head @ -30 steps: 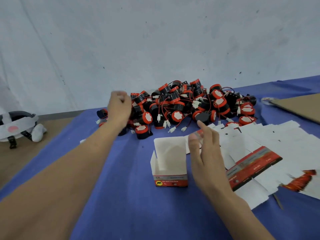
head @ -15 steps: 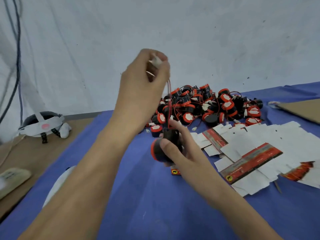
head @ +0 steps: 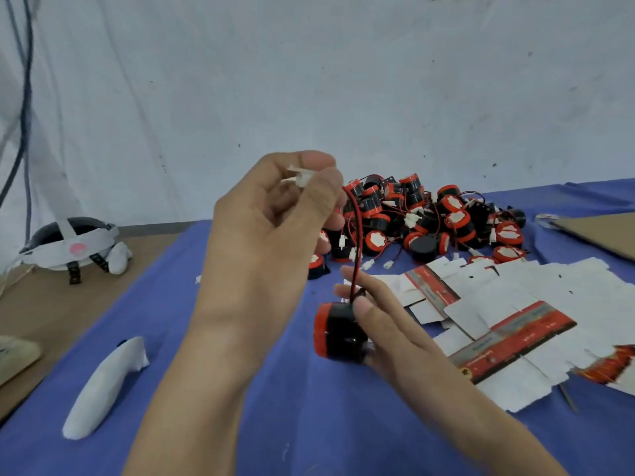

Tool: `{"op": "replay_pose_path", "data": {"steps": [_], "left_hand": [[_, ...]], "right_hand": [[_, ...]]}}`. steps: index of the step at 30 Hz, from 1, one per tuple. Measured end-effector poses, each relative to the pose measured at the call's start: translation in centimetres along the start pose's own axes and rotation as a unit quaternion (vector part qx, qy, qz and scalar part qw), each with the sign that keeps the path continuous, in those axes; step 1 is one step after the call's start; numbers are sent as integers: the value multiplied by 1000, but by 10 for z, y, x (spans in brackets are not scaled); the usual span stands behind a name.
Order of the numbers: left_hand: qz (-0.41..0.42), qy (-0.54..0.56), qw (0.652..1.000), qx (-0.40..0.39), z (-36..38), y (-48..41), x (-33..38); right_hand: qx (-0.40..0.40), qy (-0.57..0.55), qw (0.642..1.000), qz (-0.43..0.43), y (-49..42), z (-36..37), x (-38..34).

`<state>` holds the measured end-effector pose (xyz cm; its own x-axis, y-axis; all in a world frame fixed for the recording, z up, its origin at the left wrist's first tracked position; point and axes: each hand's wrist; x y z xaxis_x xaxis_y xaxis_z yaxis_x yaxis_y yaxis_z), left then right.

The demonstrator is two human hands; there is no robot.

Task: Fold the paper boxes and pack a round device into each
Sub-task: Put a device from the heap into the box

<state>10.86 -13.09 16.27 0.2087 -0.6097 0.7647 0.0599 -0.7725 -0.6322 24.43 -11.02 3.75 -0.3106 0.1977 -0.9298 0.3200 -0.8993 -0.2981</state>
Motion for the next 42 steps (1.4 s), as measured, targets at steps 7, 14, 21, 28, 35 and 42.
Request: {"op": "replay_pose_path", "data": {"steps": [7, 14, 21, 28, 35, 42], "left_hand": [[-5, -19, 1000, -10, -4, -10, -24], [-128, -61, 990, 15, -15, -11, -89], [-68, -157, 972, -164, 5, 12, -90], [-175, 6, 970, -166, 83, 68, -67], [-289, 146, 944, -64, 68, 40, -81], [-307, 196, 931, -35, 66, 41, -93]], "right_hand": [[23, 130, 989, -64, 9, 19, 17], [192, 3, 980, -42, -2, -9, -8], [384, -220, 889, -119, -11, -40, -26], [441, -95, 876, -172, -12, -28, -18], [296, 54, 921, -249, -12, -12, -2], [301, 239, 892, -239, -12, -22, 23]]}}
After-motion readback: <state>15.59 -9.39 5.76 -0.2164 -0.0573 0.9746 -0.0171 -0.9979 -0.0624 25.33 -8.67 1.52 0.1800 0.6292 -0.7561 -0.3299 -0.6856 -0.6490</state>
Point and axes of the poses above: each hand's wrist, its own y-axis away from the middle knuckle, its own z-axis out of the palm, x = y × z, and after that the axes turned 9 degrees about -y, right-handed
